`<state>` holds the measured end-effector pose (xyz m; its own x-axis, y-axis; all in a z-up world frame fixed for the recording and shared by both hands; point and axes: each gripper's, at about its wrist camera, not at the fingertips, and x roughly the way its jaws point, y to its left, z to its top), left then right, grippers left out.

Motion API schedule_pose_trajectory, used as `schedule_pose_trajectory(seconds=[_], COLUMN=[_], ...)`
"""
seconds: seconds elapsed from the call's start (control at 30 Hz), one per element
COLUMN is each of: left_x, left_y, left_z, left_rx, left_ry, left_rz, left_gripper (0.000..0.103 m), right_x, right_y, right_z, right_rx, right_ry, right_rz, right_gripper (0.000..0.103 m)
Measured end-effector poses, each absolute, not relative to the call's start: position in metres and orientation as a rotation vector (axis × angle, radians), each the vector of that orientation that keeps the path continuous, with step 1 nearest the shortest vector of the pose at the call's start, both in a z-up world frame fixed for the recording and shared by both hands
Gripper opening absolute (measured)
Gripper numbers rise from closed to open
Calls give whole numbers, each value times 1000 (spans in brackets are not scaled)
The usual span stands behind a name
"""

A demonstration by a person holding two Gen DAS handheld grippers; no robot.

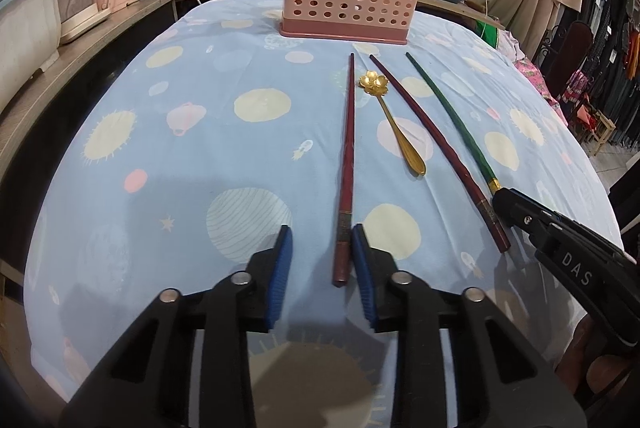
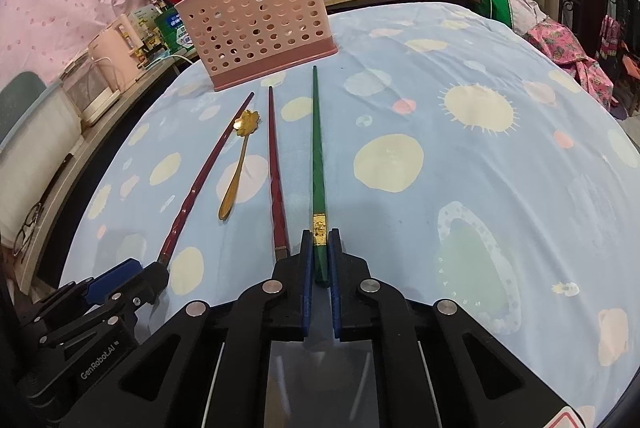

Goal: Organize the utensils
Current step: 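Grasp a dark-red chopstick with the left tool while the right tool grasps the green chopstick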

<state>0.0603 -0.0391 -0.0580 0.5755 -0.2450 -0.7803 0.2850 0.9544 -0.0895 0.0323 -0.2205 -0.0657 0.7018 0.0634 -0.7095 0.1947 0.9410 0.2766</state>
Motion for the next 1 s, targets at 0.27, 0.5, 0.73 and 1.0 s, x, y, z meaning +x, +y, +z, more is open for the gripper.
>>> schedule_pose_trajectory(seconds=[0.27,0.5,0.73,1.0], left_x=[62,57,54,53], left_y=[-31,-28,-25,-24], left_z=[-57,-53,-45,-35], left_rx=[5,-4,-9,0], left_ry=[937,950,956,949], left_rz=[-324,-318,-310,-298], left_gripper=[9,8,8,8], right_x=[19,7,-3,-7], right_y=[-222,-224,-227,-229], right_z=[-59,-47,-35,-21], right_rx=[364,369,376,384], right_ry=[779,747,721,689], right_rz=[-69,-66,-61,-56], right_gripper=[7,7,7,7])
